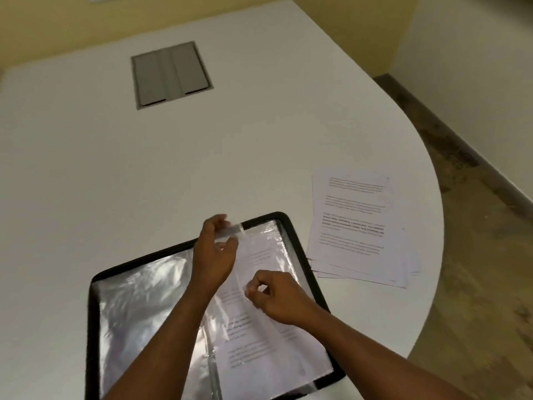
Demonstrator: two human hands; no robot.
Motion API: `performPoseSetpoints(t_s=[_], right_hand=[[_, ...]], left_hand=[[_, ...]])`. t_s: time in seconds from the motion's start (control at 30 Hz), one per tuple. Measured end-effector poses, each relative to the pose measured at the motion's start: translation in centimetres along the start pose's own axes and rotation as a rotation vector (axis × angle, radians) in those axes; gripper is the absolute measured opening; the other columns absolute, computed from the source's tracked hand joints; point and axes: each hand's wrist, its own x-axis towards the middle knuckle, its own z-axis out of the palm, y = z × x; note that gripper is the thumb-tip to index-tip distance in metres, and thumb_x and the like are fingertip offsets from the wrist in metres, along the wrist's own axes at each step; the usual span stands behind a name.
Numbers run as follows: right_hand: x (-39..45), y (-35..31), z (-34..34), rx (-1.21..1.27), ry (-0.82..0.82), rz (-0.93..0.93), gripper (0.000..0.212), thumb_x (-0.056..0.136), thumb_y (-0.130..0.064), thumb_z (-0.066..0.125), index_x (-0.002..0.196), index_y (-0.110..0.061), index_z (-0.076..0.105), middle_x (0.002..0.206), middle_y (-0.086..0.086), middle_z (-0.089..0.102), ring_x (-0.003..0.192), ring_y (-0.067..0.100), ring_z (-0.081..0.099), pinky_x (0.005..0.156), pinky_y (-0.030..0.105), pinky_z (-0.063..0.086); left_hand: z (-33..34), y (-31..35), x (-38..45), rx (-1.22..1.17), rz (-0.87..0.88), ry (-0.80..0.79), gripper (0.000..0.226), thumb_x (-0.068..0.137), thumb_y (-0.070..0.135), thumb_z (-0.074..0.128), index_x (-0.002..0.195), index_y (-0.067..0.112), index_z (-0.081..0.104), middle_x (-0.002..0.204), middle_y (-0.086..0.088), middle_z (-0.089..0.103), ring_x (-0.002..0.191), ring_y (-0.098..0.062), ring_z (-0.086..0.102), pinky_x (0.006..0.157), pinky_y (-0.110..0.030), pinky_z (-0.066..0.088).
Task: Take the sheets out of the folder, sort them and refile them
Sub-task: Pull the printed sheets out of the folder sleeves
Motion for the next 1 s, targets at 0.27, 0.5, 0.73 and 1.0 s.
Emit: performPoseSetpoints(t_s=[0.27,0.5,0.73,1.0], right_hand=[[2.0,-8.2,7.6,0.184,-0.22,-0.07,0.018,0.093,-0.024,0.06,0.107,-0.016,0.066,0.12,0.0,0.068,0.093,0.017,0.071,0.08,0.039,0.06],[2.8,-10.5,14.9,0.213,-0.551,-0.004,0.042,0.093,-0.022,0.057,0.135,-0.02,0.054,0.132,0.0,0.061,0.121,0.014,0.057,0.101,0.032,0.046],[4.0,-7.8,18.7,-0.102,-0.398,-0.15,0.043,0.093,-0.043,0.059,0.132,-0.024,0.058,0.134,-0.004,0.06,0.121,0.013,0.056,0.105,0.031,0.042],[5.7,0.7,12.5,-0.793,-0.194,-0.355,0.051,0.091,-0.035,0.056,0.137,-0.012,0.053,0.145,0.011,0.05,0.134,0.03,0.045,0.111,0.039,0.035]], left_hand=[[-10.2,-1.0,-5.8,-0.016,-0.426,0.046,0.097,0.07,0.061,0.074,0.149,0.031,0.026,0.141,0.007,0.042,0.123,-0.017,0.049,0.097,-0.033,0.043],[-16.3,-4.4,-7.9,-0.083,-0.64,0.196,0.014,0.084,0.018,0.056,0.084,0.005,0.061,0.079,-0.011,0.062,0.076,-0.025,0.063,0.067,-0.036,0.049],[-20.9,-11.8,-7.0,-0.228,-0.8,0.282,0.013,0.084,0.004,0.062,0.095,-0.002,0.068,0.082,-0.018,0.071,0.08,-0.036,0.069,0.078,-0.045,0.056],[-19.8,-14.9,-6.8,0.562,-0.633,0.419,0.036,0.09,0.013,0.049,0.126,0.013,0.056,0.116,-0.016,0.064,0.105,-0.038,0.059,0.088,-0.039,0.046]])
